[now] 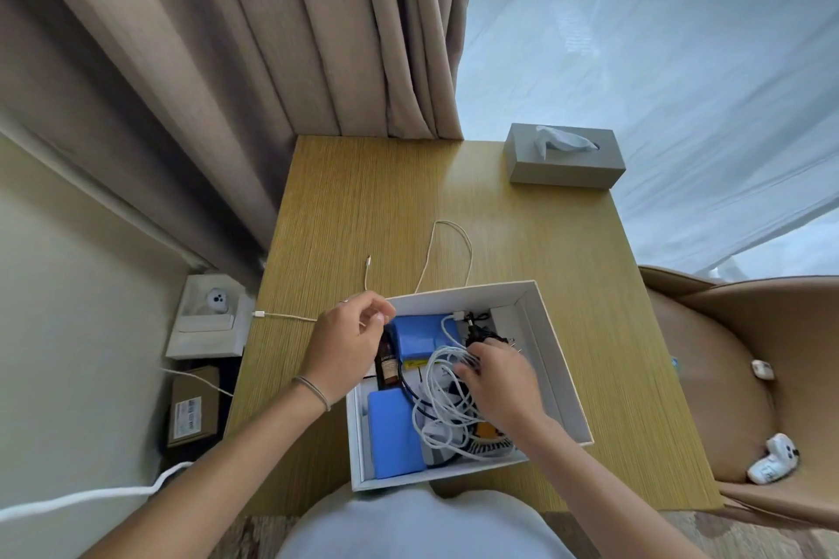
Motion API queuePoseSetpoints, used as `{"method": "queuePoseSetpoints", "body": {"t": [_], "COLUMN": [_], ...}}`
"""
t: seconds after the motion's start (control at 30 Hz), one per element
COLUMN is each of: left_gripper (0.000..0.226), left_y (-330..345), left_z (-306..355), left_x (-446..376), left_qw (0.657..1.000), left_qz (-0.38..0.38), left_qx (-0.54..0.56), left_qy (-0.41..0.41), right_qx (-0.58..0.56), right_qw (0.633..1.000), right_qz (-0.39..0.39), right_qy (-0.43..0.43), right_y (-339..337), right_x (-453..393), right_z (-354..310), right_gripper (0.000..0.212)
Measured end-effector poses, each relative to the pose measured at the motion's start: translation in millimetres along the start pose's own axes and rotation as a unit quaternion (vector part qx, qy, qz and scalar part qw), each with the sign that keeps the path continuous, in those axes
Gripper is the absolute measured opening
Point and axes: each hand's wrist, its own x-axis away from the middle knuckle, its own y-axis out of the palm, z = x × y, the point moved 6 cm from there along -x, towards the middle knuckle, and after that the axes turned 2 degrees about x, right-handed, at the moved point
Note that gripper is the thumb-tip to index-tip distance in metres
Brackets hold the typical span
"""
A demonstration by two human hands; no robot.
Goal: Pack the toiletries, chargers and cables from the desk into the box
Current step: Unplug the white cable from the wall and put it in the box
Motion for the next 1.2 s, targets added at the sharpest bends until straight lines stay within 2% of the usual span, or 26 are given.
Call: {"method": "queuePoseSetpoints", "body": {"t": [0.1,0.23,0.37,0.57,0.67,0.87,1.03,1.2], "left_gripper": [0.02,0.023,0.026,0.029,0.03,0.028,0.027,0.026], "left_y": [-15,-38,-54,-58,-60,-66,-76,-84], "left_z": [-2,-15,-36,-68,-85,-125,-163,-202], "left_x": [-7,-26,-43,-49,-47,-44,-40,-35], "left_qw": [1.0,0.998,0.996,0.994,0.991,0.983,0.975,0.963], "left_qz": [0.026,0.055,0.068,0.055,0.05,0.048,0.061,0.084], "left_qx": [0.0,-0.01,-0.028,-0.064,-0.068,-0.055,-0.028,-0.005], "left_qy": [0.001,-0.016,-0.04,-0.072,-0.106,-0.166,-0.209,-0.256], "right_qx": [0.008,-0.024,-0.065,-0.114,-0.124,-0.062,-0.017,0.055], "right_qw": [0.999,0.998,0.991,0.986,0.985,0.994,0.991,0.983], "right_qz": [0.03,0.053,0.098,0.079,0.054,-0.061,-0.131,-0.158], "right_qy": [-0.023,-0.039,-0.069,-0.095,-0.106,-0.071,0.008,0.074], "right_y": [-7,-26,-53,-70,-67,-36,4,37], "right_x": [3,0,-14,-56,-81,-141,-190,-218], "right_z": [-3,-9,-28,-76,-105,-147,-156,-155], "right_gripper": [0.022,0.037,0.021,0.019,0.022,0.026,0.025,0.025]}}
